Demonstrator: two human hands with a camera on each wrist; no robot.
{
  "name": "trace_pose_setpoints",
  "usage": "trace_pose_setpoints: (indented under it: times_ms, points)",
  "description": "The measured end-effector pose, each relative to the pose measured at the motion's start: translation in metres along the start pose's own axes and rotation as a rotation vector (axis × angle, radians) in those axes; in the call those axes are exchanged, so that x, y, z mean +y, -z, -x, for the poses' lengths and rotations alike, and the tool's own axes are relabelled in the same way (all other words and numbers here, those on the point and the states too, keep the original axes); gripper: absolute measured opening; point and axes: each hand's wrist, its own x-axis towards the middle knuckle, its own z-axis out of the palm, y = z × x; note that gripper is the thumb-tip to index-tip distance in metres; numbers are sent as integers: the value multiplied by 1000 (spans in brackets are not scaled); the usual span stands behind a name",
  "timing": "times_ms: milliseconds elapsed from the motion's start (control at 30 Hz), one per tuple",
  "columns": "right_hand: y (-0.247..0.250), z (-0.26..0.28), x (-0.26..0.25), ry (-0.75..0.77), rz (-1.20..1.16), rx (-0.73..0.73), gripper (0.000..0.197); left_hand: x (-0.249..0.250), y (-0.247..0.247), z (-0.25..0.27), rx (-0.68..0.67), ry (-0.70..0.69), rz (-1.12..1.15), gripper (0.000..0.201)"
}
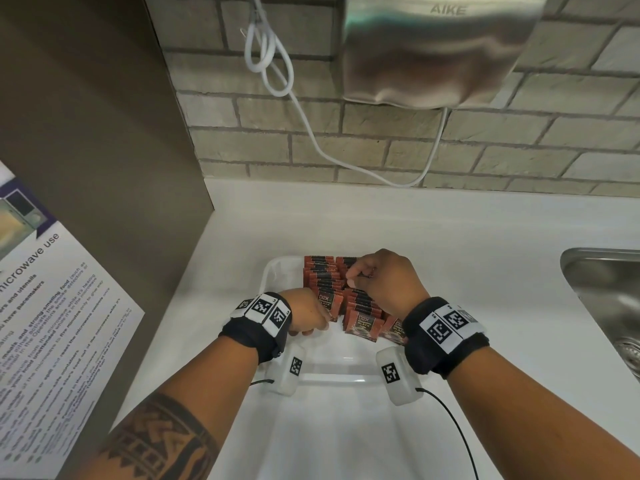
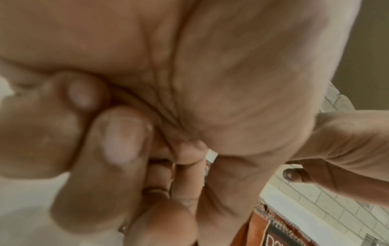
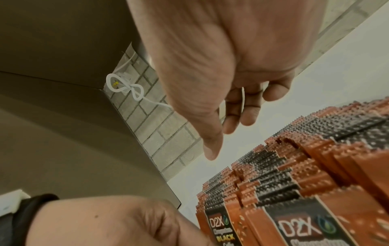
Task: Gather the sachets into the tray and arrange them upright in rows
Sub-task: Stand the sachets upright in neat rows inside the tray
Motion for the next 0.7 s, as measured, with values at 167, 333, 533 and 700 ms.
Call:
trace_pose_setpoints:
  times_ms: [167, 333, 533, 700]
  points:
    - [12, 4, 2, 19, -62, 32, 10, -3, 5, 6, 26, -25, 24, 29]
    - [33, 13, 25, -84, -99, 194, 8, -22, 24, 21, 232, -108, 4, 22]
    - [35, 29, 79, -256, -182, 346, 11, -60, 37, 29, 717, -53, 230, 21]
    - [19, 42, 106, -413, -361, 271, 28, -92, 32, 17, 594, 65, 458, 43]
